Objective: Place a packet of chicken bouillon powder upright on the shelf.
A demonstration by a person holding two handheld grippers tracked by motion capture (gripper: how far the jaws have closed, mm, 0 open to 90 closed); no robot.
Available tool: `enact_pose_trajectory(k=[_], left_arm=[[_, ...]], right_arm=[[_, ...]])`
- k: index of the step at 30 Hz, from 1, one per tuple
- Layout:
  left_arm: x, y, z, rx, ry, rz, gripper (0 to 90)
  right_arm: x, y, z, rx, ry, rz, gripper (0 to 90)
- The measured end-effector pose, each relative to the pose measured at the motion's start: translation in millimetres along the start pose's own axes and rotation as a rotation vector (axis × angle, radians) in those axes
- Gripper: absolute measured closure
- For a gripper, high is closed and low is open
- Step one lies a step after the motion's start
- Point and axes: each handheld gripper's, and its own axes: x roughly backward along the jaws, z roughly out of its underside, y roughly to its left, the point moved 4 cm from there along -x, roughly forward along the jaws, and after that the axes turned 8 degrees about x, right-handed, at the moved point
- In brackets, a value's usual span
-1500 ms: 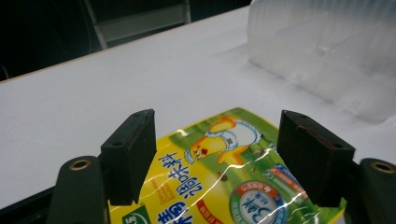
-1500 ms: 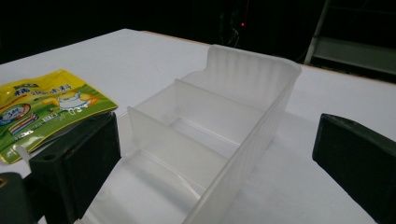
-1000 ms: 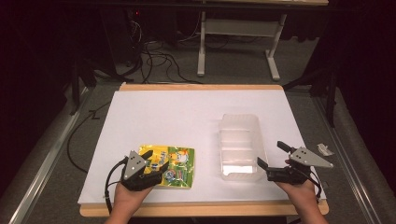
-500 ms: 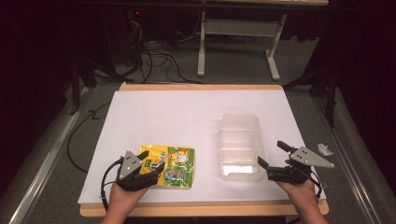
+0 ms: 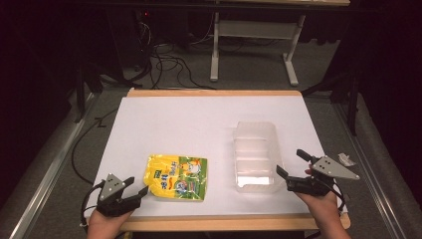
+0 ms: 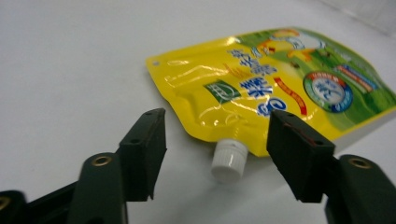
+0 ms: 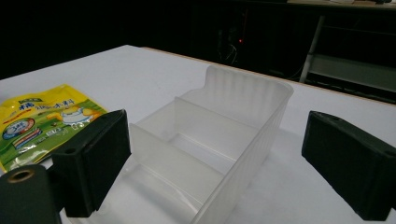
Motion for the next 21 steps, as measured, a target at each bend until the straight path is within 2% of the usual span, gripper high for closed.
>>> enact_pose_trajectory(k=[1,2,3,5,6,9,10,12,15,19,21], left_arm=[[-2.0,-0.1,1.5,-0.014,0.019,-0.006,50.4],[-7.2,0.1,5.0,-0.02,0.069,-0.001,51.8],[-8.7,1.0,6.5,-0.023,0.093,-0.003,52.8],[-10.3,1.3,7.4,-0.011,0.098,0.004,54.4],[-13.6,2.6,9.6,0.0,0.119,0.013,55.2],[-17.0,3.0,11.9,0.003,0.145,0.033,57.7],[-20.7,1.6,14.0,-0.012,0.171,0.042,60.1],[-20.8,1.1,13.8,-0.012,0.17,0.052,67.0],[-19.9,0.6,12.9,-0.018,0.167,0.053,67.7],[-14.5,-4.5,8.1,-0.049,0.131,0.041,68.3],[-13.6,-5.0,7.3,-0.047,0.122,0.043,68.5]], right_arm=[[-0.4,-0.5,0.0,0.0,-0.001,0.0,8.5],[-0.7,-0.1,0.2,-0.007,0.001,-0.001,8.7],[-0.9,0.1,0.3,-0.007,0.002,-0.002,8.8],[-0.1,0.5,-0.1,0.001,0.0,-0.001,9.4],[0.5,0.5,-0.5,0.001,-0.004,-0.001,9.7],[1.5,-0.4,-1.0,-0.003,-0.011,0.004,10.1],[1.5,-0.6,-0.9,-0.005,-0.01,0.005,10.2],[1.1,-1.1,-0.4,-0.001,-0.009,0.004,10.4],[1.3,-1.0,-0.5,-0.002,-0.01,0.005,10.7],[1.2,-1.0,-0.5,-0.003,-0.009,0.007,11.3],[0.9,-1.3,-0.3,0.0,-0.011,0.009,11.7]])
